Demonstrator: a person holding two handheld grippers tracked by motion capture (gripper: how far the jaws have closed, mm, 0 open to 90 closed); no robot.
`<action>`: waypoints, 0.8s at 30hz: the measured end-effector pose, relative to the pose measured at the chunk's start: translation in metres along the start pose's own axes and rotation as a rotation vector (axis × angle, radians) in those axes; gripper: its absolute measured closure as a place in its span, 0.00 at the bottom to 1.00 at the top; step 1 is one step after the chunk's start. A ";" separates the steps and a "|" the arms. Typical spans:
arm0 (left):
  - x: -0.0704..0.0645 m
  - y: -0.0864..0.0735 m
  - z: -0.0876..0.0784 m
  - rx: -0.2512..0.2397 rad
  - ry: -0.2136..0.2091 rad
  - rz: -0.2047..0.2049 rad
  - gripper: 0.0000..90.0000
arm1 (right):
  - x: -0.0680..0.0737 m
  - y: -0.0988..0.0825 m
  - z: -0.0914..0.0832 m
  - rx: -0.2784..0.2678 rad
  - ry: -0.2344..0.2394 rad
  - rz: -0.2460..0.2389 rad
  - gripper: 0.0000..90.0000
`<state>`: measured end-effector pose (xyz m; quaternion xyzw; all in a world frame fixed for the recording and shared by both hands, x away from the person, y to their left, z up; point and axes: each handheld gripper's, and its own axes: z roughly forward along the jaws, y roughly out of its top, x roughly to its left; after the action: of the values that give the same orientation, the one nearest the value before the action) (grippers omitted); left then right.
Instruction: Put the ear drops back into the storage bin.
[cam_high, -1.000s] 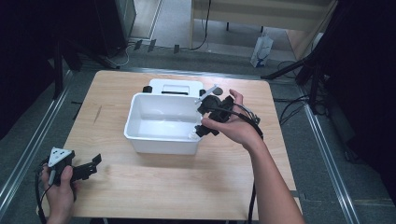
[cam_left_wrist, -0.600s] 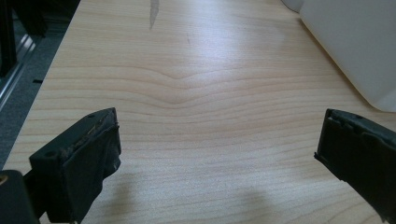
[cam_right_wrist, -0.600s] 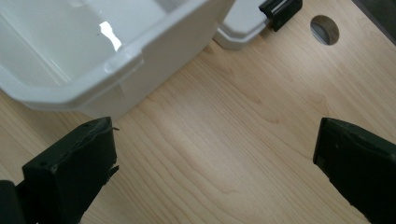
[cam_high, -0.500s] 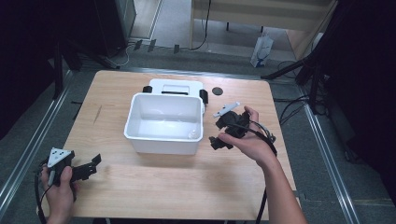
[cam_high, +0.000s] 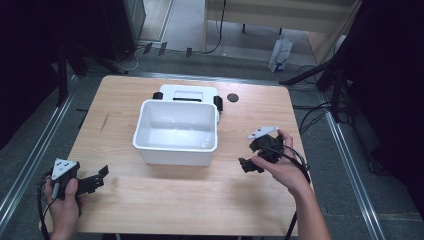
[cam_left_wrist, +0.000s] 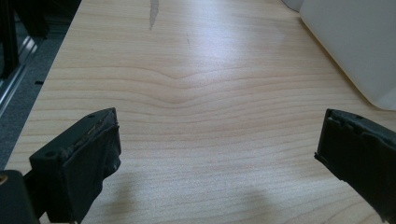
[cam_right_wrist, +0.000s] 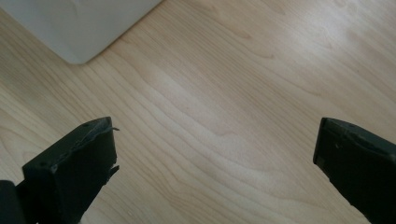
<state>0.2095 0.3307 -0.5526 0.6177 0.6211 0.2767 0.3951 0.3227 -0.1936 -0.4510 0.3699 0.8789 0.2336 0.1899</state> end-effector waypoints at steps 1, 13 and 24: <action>0.000 0.000 0.000 0.002 0.000 0.000 0.00 | -0.001 -0.004 0.000 -0.003 0.002 0.001 0.00; 0.000 0.000 0.000 -0.002 0.011 -0.004 0.00 | -0.006 -0.048 0.007 -0.013 -0.006 0.047 0.00; 0.000 0.000 -0.001 -0.001 0.010 -0.006 0.00 | -0.015 -0.085 0.013 -0.044 -0.024 0.140 0.00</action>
<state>0.2089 0.3310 -0.5525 0.6143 0.6248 0.2788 0.3932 0.2912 -0.2541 -0.5060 0.4289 0.8432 0.2613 0.1915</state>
